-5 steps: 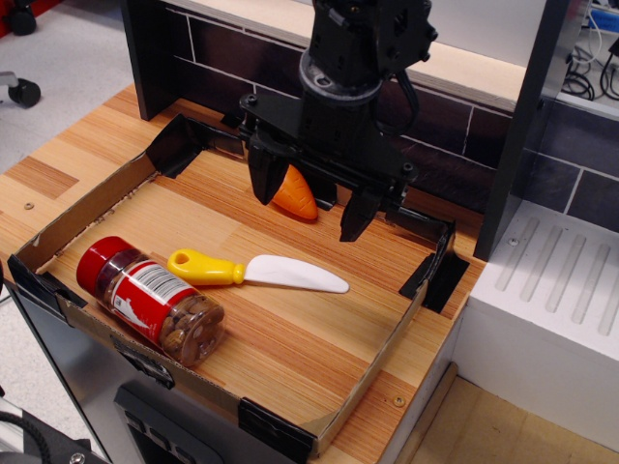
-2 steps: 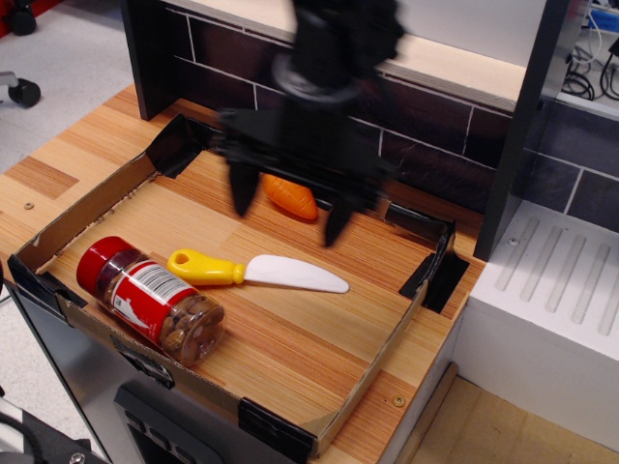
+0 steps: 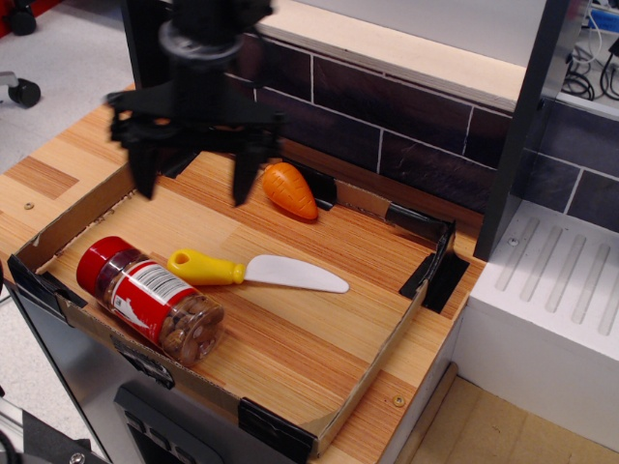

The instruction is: Upright basil bottle

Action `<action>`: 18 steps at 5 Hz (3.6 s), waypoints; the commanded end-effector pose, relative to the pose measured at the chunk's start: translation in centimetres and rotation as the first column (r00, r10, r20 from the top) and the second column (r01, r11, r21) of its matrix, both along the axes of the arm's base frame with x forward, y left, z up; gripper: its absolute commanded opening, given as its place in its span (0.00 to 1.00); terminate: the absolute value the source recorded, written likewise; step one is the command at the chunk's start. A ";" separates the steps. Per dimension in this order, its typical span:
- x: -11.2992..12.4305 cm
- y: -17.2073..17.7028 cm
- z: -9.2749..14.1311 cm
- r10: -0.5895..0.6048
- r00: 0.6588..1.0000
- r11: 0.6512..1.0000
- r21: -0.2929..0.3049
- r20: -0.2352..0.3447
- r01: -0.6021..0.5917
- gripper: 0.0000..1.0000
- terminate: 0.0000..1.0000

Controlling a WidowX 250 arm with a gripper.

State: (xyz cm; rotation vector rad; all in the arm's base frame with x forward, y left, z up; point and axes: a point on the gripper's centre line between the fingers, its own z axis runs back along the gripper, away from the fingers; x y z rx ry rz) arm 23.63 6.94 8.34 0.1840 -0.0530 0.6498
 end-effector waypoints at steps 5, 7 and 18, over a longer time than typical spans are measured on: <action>-2.7 4.5 -3.7 0.639 0.734 0.760 -0.046 0.230 -0.648 1.00 0.00; -3.8 5.1 -3.6 0.646 0.746 0.761 -0.055 0.163 -0.647 1.00 0.00; -4.6 1.3 2.1 0.559 0.810 0.828 -0.057 0.176 -0.558 0.00 0.00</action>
